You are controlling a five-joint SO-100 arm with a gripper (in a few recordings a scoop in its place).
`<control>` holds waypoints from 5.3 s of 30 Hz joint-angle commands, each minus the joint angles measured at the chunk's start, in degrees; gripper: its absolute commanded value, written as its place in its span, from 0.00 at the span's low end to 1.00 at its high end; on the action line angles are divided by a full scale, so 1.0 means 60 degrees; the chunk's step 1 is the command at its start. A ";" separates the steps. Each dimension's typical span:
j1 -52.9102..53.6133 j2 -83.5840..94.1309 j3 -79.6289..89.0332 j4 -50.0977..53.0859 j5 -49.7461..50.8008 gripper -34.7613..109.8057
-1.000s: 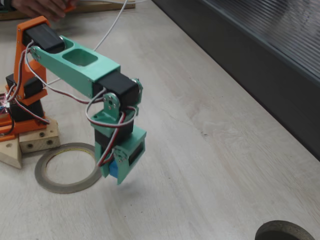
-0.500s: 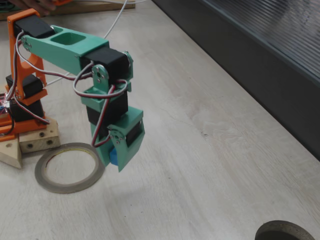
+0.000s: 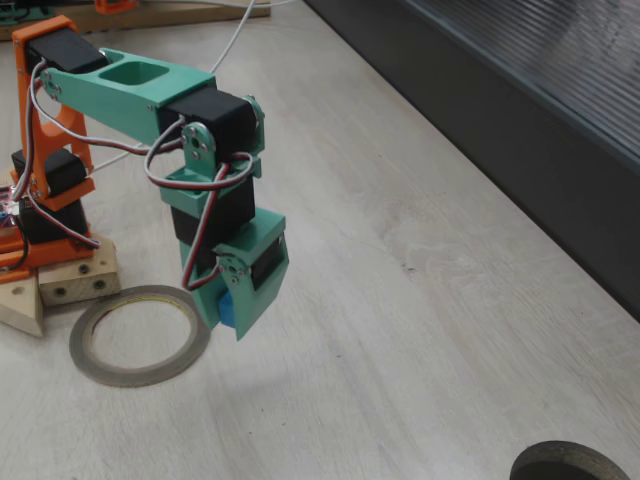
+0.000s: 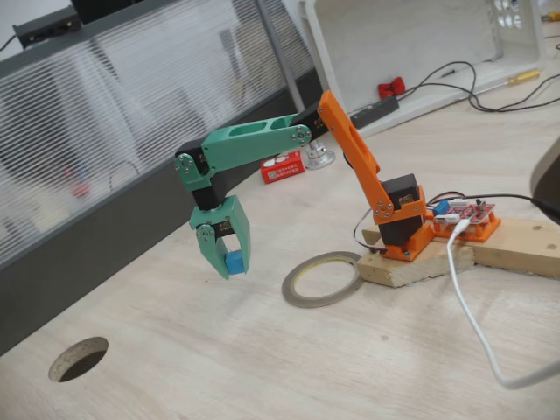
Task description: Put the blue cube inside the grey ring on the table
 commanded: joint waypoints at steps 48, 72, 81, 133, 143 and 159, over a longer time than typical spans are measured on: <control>0.2124 0.5874 0.7969 -0.0029 0.0146 0.36; 0.2124 0.5845 0.9316 -0.1743 0.0146 0.36; 0.2124 0.5830 0.9360 -0.2417 0.0146 0.36; 0.2095 0.4424 0.9346 -0.2754 0.0073 0.36; 0.2095 0.4424 0.9346 -0.2754 0.0059 0.36; 0.2109 0.4570 0.9316 -0.2666 0.0059 0.36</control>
